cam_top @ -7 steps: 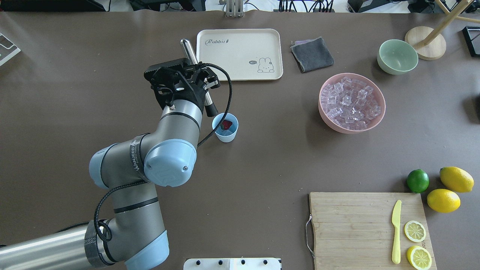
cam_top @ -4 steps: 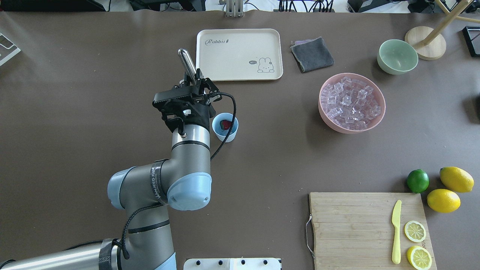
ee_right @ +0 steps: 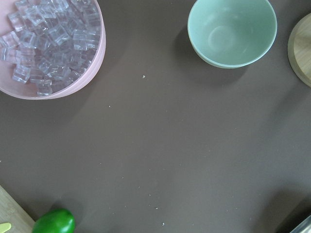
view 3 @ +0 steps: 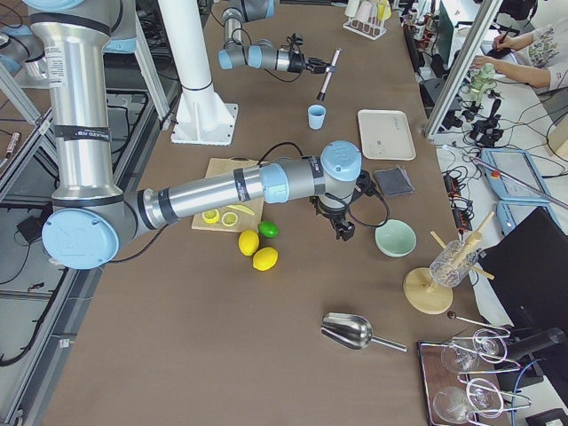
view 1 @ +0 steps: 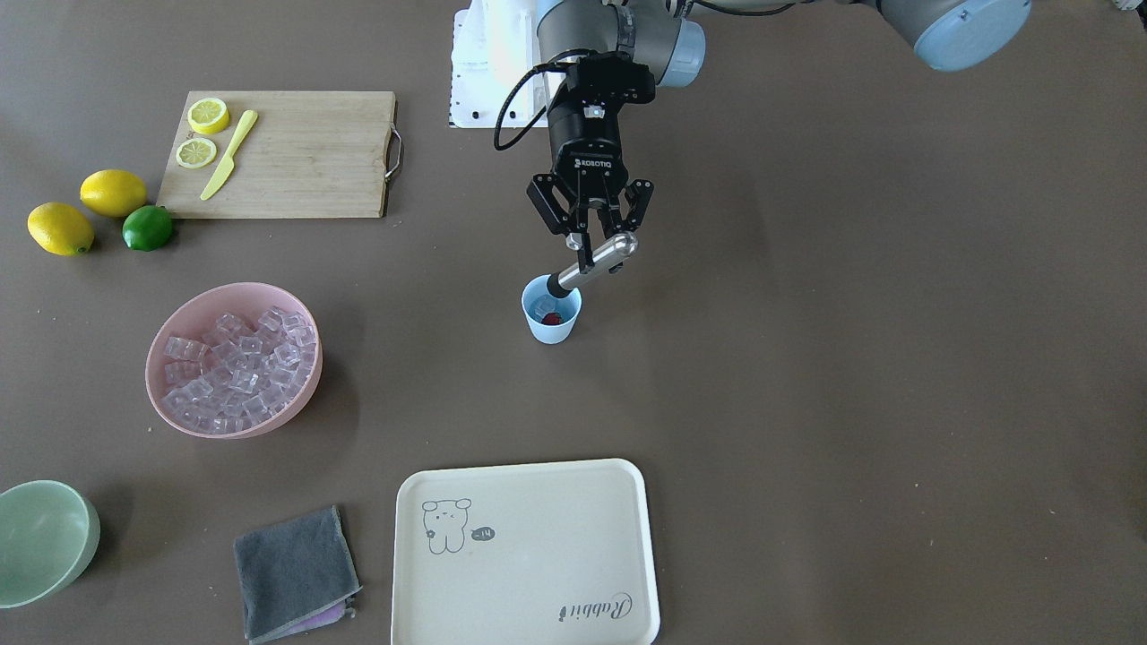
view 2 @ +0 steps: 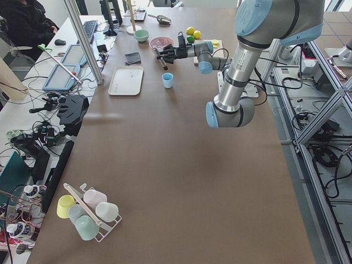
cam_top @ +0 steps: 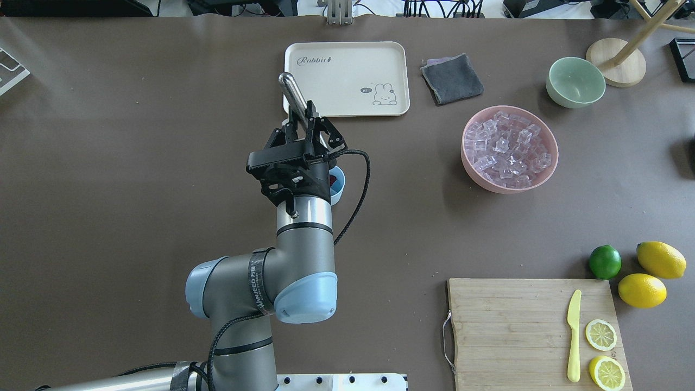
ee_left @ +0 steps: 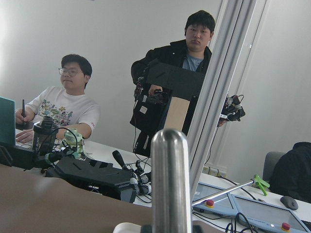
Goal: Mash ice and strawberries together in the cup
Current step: 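Lower the muddler into the light-blue cup and press down repeatedly with the left gripper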
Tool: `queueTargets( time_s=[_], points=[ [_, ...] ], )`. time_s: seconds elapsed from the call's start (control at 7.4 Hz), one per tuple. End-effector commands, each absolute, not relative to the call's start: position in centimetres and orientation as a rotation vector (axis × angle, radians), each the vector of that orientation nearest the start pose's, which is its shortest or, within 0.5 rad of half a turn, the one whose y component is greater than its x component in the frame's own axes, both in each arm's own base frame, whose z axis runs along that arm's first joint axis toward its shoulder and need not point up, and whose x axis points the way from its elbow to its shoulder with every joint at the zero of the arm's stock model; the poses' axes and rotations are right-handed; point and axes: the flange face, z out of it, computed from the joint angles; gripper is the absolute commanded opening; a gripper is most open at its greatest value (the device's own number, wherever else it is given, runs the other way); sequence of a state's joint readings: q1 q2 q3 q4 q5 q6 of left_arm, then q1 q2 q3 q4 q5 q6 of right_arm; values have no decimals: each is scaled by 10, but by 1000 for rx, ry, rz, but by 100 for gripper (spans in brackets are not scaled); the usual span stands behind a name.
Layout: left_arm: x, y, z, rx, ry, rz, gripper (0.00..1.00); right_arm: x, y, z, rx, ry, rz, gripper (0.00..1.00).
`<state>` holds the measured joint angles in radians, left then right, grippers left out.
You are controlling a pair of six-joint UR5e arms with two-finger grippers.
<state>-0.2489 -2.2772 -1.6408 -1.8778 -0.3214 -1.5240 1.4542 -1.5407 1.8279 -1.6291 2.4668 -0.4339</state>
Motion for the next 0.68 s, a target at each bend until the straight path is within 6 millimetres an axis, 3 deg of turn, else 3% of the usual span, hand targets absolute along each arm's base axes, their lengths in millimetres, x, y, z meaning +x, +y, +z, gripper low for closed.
queueTargets(
  time_s=[0.0,0.27,0.54],
  points=[
    [573,-377,151,1266,732,-810,0,-3,-503,513,359,-861,-613,91],
    [593,-380,169,1254,721,-811,0,-3,-501,515,355,-862,-611,91],
    [608,-361,173,1234,738,-782,0,-3,-501,514,357,-861,-612,91]
  ],
)
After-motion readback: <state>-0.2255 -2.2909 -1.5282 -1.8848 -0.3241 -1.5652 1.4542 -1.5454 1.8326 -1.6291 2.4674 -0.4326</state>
